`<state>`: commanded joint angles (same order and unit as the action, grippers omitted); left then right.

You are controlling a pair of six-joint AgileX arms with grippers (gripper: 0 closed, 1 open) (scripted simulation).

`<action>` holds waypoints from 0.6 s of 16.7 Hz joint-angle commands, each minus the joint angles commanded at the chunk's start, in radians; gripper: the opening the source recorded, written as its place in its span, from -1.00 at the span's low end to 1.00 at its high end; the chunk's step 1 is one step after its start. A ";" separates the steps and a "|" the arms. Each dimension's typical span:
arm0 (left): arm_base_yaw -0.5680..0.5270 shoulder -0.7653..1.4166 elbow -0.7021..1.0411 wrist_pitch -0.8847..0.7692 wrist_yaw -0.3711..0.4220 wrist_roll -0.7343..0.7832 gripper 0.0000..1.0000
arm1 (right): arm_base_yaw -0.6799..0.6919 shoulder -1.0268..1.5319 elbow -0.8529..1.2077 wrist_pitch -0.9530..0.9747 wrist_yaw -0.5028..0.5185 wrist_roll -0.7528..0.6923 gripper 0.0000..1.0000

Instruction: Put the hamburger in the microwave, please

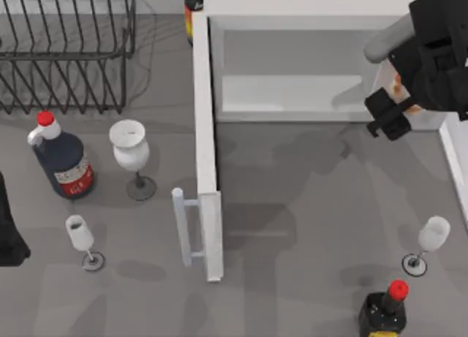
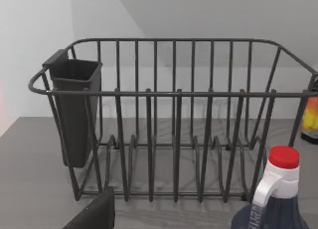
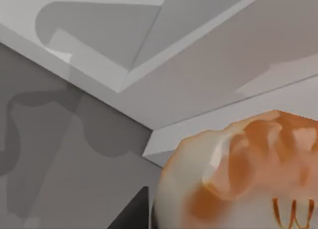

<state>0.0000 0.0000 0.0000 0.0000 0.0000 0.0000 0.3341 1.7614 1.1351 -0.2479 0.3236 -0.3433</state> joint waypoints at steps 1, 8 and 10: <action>0.000 0.000 0.000 0.000 0.000 0.000 1.00 | 0.031 0.052 0.013 0.090 0.027 0.066 -1.00; 0.000 0.000 0.000 0.000 0.000 0.000 1.00 | 0.207 0.384 0.087 0.660 0.192 0.460 -1.00; 0.000 0.000 0.000 0.000 0.000 0.000 1.00 | 0.234 0.451 0.102 0.766 0.224 0.530 -1.00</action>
<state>0.0000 0.0000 0.0000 0.0000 0.0000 0.0000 0.5676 2.2124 1.2366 0.5179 0.5477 0.1872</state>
